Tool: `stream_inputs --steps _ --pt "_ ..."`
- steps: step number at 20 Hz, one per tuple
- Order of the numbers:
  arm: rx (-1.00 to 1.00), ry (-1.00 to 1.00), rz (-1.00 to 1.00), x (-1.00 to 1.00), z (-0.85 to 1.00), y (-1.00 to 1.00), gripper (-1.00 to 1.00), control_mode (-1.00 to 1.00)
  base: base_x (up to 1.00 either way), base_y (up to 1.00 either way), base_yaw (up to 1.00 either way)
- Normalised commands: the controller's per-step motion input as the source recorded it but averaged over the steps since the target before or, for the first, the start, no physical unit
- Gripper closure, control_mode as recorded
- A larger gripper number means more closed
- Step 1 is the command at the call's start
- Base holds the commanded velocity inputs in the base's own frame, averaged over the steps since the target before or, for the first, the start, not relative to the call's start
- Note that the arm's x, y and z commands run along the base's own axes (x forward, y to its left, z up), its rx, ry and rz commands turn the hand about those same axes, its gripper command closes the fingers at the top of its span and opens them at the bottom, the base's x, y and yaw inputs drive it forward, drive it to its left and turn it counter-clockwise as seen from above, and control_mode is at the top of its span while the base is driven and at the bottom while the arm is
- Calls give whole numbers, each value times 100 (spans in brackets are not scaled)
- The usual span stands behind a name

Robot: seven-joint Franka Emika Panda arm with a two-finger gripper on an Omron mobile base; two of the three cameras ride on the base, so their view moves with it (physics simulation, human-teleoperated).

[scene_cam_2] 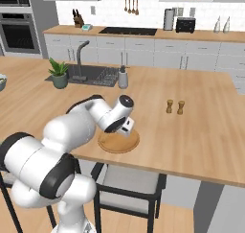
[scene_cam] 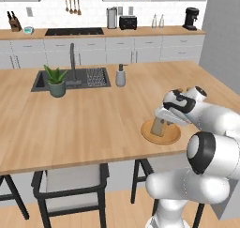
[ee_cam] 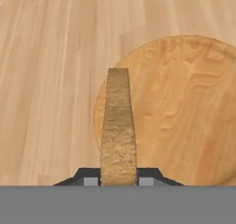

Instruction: Start the toaster. Once the lever pops up, take the bread to the plate on the dining counter.

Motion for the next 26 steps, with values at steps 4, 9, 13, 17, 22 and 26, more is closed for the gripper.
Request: stream_inputs --steps 4,9,13,17,22,26 --pt "0 0 0 23 -19 0 100 -100 0 0 0" --pt "0 0 0 12 -14 0 100 -100 0 0 0" --pt "0 0 0 1 0 0 -100 -100 0 0 0" --pt "0 0 -1 1 0 -10 -100 -100 0 0 0" --pt "0 -1 -3 0 -1 -38 -100 -100 0 0 0" --pt "0 -4 -2 0 0 -55 -100 -100 0 0 0"
